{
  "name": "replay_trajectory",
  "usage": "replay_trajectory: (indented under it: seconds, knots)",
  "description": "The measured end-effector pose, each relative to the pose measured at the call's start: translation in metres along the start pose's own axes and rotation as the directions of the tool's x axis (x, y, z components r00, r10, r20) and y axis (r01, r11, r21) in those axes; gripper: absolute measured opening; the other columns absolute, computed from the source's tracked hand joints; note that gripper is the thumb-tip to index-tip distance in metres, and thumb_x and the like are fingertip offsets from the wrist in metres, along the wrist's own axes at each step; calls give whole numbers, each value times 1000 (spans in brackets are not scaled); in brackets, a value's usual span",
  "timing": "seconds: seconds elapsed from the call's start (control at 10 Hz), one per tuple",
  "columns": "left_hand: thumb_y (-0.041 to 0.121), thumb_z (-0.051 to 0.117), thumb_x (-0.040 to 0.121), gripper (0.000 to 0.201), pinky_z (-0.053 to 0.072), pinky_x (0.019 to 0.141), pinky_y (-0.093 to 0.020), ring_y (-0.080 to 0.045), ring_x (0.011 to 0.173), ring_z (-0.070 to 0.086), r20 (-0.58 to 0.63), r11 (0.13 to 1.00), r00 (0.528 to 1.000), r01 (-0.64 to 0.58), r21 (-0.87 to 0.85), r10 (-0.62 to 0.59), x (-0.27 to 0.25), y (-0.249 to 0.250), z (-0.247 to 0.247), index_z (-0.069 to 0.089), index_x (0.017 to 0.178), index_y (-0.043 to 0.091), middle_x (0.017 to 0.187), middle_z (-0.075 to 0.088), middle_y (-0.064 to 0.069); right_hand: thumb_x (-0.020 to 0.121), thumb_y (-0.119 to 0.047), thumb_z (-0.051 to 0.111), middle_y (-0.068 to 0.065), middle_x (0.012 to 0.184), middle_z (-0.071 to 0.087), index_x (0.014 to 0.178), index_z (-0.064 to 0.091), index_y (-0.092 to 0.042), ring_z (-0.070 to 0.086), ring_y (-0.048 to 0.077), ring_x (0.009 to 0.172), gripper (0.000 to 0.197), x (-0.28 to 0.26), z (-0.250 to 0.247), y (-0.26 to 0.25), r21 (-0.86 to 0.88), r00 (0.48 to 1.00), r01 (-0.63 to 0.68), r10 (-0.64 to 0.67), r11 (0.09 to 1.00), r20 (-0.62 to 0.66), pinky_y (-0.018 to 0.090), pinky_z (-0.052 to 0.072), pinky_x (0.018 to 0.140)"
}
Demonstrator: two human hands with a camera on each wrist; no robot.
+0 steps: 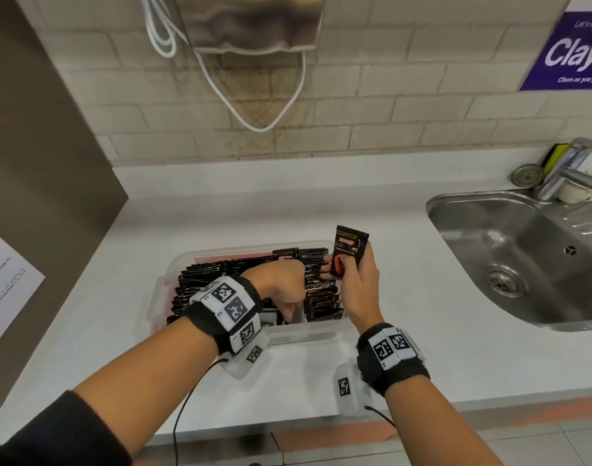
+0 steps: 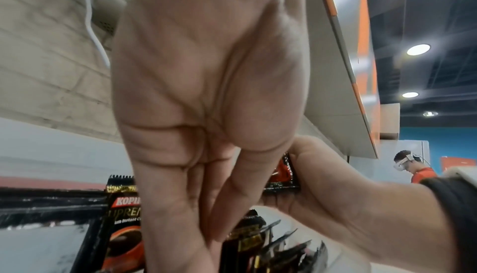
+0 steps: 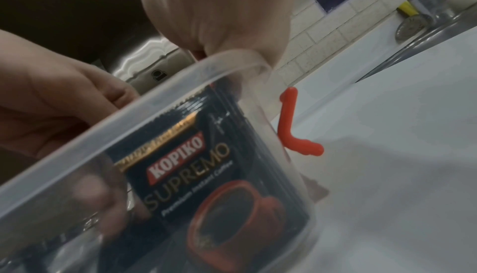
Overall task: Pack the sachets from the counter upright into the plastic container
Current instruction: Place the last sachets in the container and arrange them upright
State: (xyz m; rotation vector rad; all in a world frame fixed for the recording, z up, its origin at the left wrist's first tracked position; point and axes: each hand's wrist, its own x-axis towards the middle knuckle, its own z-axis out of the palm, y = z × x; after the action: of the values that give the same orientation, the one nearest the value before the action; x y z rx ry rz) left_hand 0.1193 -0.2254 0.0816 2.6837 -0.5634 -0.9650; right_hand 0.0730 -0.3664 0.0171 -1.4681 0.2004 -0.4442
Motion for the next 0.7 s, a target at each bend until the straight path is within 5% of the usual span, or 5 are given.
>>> replay_trajectory:
  seconds: [0.2,0.4,0.5,0.6,0.7]
  knots:
    - [1,59,95,27,56,62,-23,-18,73,64,9,999,1000,17,-49,-16,7,2,7,62,121,-5,117,69,-20,100,-8,43,11,88,72,110,57,-23,70,28,76,23,0,-1,0,5,1000,-4,4,1000,-1,41,61,72]
    - [4,62,95,16,60,87,-35,-19,87,75,-7,992,1000,-10,-122,9,1,-5,-12,73,106,-1,97,77,-11,98,-2,39,14,85,72,108,56,-17,67,29,70,25,1,-2,-1,30,999,-48,47,998,18,46,59,69]
    - [12,58,98,13,60,70,-26,-16,77,74,-255,978,966,-99,-183,50,-4,-6,-30,71,101,13,91,75,-4,93,-7,45,25,88,67,108,55,-15,69,32,68,19,1,-2,-2,37,998,-61,60,997,24,44,60,62]
    - [24,63,96,15,48,71,-24,-8,78,62,-492,942,857,-274,-192,149,-6,-2,-42,65,111,22,100,67,3,86,-14,54,22,85,67,105,58,-15,71,34,64,20,1,-1,-3,40,996,-79,77,996,34,39,59,55]
    - [27,69,94,25,44,71,-21,-5,80,57,-525,902,814,-393,-179,251,-2,6,-44,64,117,20,105,64,3,87,-9,59,21,85,68,103,62,-22,70,39,62,21,0,-1,-4,49,995,-79,76,996,57,42,59,54]
